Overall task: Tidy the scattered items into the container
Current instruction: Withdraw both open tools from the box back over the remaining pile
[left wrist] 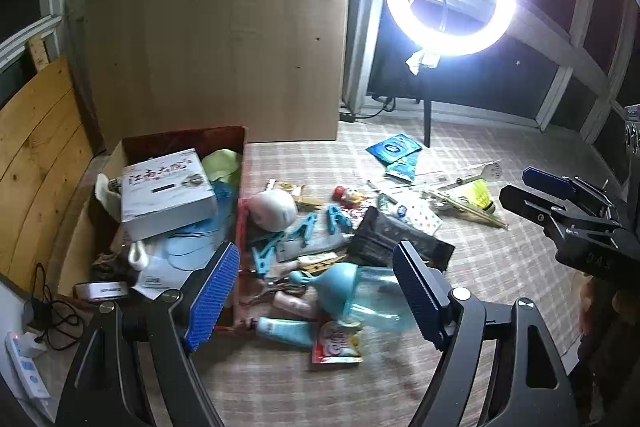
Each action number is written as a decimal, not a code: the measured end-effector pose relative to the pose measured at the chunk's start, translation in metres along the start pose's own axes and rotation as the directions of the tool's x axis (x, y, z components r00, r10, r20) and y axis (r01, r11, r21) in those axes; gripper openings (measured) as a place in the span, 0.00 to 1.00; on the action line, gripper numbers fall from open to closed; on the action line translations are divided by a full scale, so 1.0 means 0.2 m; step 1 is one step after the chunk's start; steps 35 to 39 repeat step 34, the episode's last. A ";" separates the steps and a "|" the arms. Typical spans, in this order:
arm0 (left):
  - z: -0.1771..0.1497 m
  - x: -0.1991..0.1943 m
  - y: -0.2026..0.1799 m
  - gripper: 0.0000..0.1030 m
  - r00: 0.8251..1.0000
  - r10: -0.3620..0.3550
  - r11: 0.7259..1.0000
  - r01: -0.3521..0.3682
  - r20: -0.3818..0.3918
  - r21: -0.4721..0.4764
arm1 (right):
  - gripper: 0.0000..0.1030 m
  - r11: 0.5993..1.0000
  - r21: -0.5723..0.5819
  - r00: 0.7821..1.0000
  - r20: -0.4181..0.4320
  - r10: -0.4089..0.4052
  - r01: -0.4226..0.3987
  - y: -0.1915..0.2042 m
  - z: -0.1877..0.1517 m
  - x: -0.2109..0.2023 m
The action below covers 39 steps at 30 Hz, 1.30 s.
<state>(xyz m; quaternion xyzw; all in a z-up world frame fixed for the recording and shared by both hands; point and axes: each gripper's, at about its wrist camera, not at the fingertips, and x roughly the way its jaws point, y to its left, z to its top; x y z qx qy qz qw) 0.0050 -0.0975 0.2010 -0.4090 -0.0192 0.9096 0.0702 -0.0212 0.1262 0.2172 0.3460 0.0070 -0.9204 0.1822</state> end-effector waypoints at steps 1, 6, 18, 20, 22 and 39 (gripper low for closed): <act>0.00 0.01 -0.02 0.75 1.000 -0.004 1.000 0.004 0.000 -0.001 | 0.67 1.000 0.004 1.000 0.000 -0.004 0.004 -0.03 0.00 -0.01; 0.02 0.06 -0.13 0.75 0.999 -0.030 1.000 0.030 -0.013 -0.002 | 0.67 1.000 0.010 1.000 0.004 -0.022 0.022 -0.14 -0.02 -0.04; 0.00 0.20 -0.41 0.81 0.999 0.009 1.000 -0.010 -0.052 -0.011 | 0.67 0.998 0.043 0.999 -0.009 -0.048 0.049 -0.38 -0.09 -0.05; -0.03 0.23 -0.45 0.82 0.997 -0.006 1.000 0.006 -0.074 -0.011 | 0.67 0.997 0.053 0.998 -0.016 -0.055 0.055 -0.42 -0.11 -0.05; -0.06 0.25 -0.49 0.84 0.995 -0.014 1.000 0.013 -0.096 -0.010 | 0.67 0.996 0.063 0.998 -0.026 -0.062 0.063 -0.46 -0.15 -0.05; -0.10 0.26 -0.55 0.96 0.995 -0.012 1.000 0.014 -0.095 0.019 | 0.67 0.976 0.162 0.985 -0.109 -0.131 0.147 -0.71 -0.34 -0.05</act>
